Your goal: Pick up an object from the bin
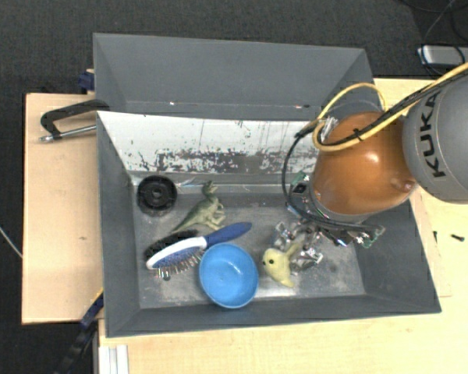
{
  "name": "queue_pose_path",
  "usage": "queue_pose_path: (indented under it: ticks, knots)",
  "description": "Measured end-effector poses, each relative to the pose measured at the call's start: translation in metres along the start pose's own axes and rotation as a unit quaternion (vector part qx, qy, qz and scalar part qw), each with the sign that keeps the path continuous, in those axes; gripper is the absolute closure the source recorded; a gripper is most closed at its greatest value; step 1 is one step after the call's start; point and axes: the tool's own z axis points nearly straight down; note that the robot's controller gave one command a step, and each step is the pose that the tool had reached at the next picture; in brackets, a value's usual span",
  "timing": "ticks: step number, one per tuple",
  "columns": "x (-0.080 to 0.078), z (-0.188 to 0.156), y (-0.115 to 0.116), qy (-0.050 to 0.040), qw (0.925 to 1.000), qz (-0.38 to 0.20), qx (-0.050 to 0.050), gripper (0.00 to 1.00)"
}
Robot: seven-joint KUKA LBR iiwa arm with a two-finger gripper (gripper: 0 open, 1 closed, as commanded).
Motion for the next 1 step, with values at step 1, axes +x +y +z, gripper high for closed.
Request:
queue_pose_path:
  ticks: [1]
  knots:
    - [-0.0022, -0.0197, -0.0001, 0.0001, 1.0, 0.001, 0.0, 1.0]
